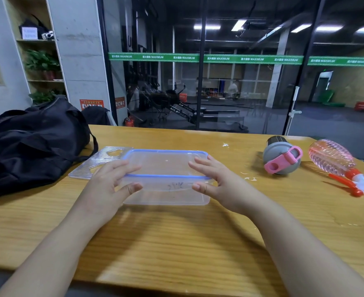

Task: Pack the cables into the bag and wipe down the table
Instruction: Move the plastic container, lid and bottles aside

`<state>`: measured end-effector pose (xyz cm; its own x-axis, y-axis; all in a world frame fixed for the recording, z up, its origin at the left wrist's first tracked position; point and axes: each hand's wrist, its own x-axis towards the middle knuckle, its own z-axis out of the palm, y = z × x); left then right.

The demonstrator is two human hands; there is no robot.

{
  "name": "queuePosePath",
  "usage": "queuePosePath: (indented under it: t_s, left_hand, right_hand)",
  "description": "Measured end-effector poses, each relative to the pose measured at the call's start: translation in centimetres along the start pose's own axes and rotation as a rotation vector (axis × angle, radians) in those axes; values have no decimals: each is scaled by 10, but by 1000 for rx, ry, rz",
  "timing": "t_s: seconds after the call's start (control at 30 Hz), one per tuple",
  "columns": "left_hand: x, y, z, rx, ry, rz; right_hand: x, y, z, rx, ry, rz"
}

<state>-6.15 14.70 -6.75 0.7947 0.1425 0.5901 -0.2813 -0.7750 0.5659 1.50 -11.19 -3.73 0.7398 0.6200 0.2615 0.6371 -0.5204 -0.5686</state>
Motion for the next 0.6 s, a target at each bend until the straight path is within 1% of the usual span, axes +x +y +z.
queuePosePath:
  t_s: [0.3,0.5,0.6]
  left_hand:
    - [2,-3,0,-29,39,13]
    - [-3,3,-2,-30,3,8]
    - [-4,6,1,77,-1,1]
  right_hand:
    - [1,2,4,-9,44,-21]
    - [2,4,5,-22,62,-36]
    - [2,4,6,-63,44,-36]
